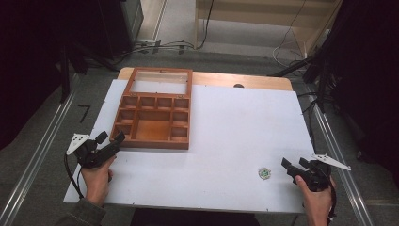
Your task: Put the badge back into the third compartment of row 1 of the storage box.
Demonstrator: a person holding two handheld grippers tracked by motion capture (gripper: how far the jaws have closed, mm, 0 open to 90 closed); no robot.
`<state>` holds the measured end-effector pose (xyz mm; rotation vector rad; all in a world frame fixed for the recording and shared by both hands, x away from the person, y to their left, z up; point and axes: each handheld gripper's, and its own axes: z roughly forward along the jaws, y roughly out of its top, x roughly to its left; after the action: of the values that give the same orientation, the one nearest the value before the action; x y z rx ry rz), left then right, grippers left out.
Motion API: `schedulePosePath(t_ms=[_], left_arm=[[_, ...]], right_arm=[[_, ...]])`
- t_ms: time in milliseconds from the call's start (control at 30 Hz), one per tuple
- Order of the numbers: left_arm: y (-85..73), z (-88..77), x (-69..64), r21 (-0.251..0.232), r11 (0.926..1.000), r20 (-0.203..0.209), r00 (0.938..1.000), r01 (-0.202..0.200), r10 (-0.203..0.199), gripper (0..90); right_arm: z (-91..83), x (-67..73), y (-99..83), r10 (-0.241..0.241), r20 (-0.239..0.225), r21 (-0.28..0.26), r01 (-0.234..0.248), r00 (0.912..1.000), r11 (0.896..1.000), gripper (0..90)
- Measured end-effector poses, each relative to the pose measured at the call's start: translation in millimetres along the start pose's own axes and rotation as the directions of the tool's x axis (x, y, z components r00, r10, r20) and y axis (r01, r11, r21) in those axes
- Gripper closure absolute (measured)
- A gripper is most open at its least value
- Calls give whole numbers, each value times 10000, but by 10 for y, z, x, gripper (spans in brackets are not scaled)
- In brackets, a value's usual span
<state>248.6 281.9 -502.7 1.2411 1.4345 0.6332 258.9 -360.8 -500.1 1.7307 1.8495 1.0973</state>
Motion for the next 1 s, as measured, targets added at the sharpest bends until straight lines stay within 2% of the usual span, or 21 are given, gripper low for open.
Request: schedulePosePath(t_ms=[33,100,200,367,467,1000], left_arm=[[-4,3,-7,19,10000,37,10000,-6,6,208],[-7,5,-14,65,10000,66,10000,-43,43,208],[-7,1,-21,9,10000,98,9999,-55,55,208],[-8,6,-25,34,10000,97,9999,-63,63,208],[-8,3,-33,9,10000,130,9999,-95,95,208],[-9,0,-43,38,9999,154,9998,-93,93,208]], right_arm=[[0,5,-9,274,-333,66,-272,9991,9996,211],[-2,7,-12,313,-434,130,-307,9986,9994,215],[-10,28,-23,195,-518,216,-184,9985,9996,253],[10,58,-41,61,-672,295,-41,9977,9996,254],[40,103,-60,-38,-985,511,89,9951,9987,260],[79,237,-102,-280,-1604,762,406,9866,9963,304]])
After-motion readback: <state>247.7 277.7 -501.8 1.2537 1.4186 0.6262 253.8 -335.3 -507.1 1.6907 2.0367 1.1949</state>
